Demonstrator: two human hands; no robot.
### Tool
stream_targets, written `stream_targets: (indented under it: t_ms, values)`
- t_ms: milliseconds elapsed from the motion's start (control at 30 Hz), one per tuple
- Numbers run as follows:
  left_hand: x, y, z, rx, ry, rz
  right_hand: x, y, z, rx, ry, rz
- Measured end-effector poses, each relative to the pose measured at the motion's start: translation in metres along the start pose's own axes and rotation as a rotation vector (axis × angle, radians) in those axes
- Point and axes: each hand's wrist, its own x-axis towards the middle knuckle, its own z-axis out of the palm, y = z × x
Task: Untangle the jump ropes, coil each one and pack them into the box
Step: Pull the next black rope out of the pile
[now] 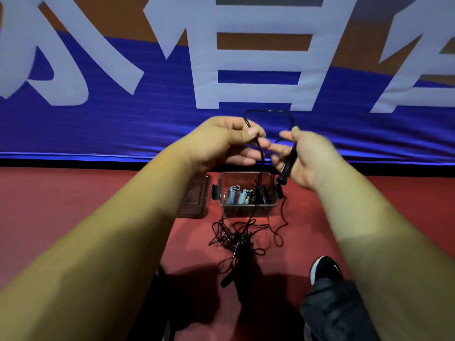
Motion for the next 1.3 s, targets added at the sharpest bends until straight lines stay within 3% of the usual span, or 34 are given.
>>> stream_targets:
  t_ms: [67,167,267,400,500,600,700,800,867,933,1067,1133,1200,1300]
  values:
    - [0.001,0.005,0.001,-0.108,0.085,0.061,-0.006,0.009,0.002,-0.213,-0.084,0.097]
    - [0.007,0.008,-0.001,-0.355,0.226,0.140,-0.022,0.018,0.003,-0.535,-0.368,0.191]
    - [0.015,0.005,-0.008,-0.532,0.354,0.173,-0.028,0.022,0.004,-0.533,-0.488,0.054]
    - [0.024,-0.002,-0.017,-0.584,0.455,0.113,-0.027,0.022,0.007,-0.443,-0.448,-0.162]
    - [0.026,-0.009,-0.016,-0.342,0.390,-0.071,-0.028,0.017,0.012,-0.277,-0.376,-0.248]
    - [0.018,-0.028,-0.007,0.024,0.100,-0.211,-0.032,0.006,0.017,-0.026,-0.342,-0.243]
    - [0.012,-0.059,0.000,0.431,-0.191,-0.234,-0.033,-0.004,0.018,0.207,-0.366,-0.172]
    - [0.014,-0.082,-0.005,0.723,-0.202,-0.218,-0.030,-0.008,0.018,0.424,-0.408,-0.133]
    - [0.014,-0.082,-0.008,0.688,-0.132,-0.227,-0.025,-0.011,0.016,0.505,-0.399,-0.144]
    - [0.011,-0.070,-0.007,0.547,-0.112,-0.224,-0.017,-0.012,0.011,0.412,-0.341,-0.162]
    - [0.004,-0.033,-0.007,0.272,0.023,-0.101,-0.002,0.002,0.000,-0.227,-0.159,-0.085]
    - [0.003,-0.018,-0.008,0.131,0.122,-0.032,-0.005,0.015,-0.005,-0.504,-0.233,0.071]
    - [0.003,-0.009,-0.011,0.049,0.225,-0.001,-0.013,0.025,-0.007,-0.717,-0.422,0.212]
    - [0.006,-0.009,-0.015,-0.022,0.331,0.005,-0.018,0.032,-0.005,-0.750,-0.578,0.141]
